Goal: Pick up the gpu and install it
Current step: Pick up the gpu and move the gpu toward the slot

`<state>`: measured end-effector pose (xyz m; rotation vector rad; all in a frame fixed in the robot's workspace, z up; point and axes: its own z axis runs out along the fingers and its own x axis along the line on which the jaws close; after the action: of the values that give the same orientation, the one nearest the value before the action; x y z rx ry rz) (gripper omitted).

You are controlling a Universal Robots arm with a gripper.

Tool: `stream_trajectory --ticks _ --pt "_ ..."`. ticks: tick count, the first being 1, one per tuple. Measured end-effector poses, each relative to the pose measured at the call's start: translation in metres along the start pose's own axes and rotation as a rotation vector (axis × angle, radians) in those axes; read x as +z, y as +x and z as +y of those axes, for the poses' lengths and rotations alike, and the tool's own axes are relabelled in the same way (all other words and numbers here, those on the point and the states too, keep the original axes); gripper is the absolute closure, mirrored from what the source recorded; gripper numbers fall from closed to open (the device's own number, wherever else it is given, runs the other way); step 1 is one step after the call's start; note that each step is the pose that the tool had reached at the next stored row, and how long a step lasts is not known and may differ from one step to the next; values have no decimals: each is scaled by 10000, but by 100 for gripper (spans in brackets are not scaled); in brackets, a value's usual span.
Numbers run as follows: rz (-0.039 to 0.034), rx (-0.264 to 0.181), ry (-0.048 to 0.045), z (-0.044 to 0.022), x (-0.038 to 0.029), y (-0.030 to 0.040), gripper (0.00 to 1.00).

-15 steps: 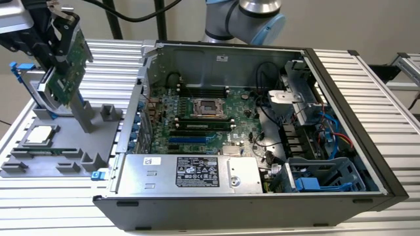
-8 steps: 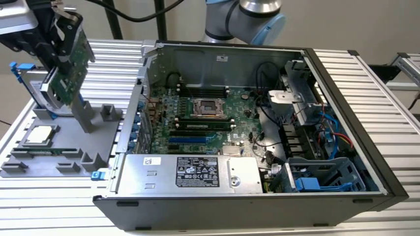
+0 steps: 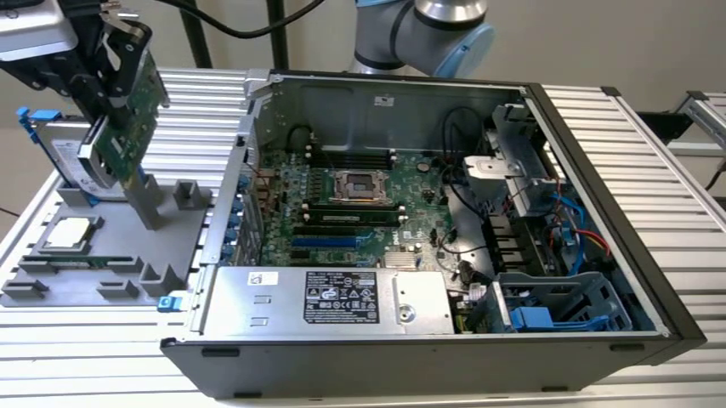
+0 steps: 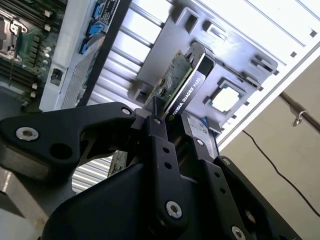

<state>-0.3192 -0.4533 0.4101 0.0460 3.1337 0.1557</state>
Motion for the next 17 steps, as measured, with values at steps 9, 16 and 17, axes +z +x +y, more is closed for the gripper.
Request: stream_trajectory --ticks 9,16,17 --pt "1 0 1 3 0 -85 100" --pt "0 0 0 5 1 -158 100" --pt "0 0 0 5 1 -169 100"
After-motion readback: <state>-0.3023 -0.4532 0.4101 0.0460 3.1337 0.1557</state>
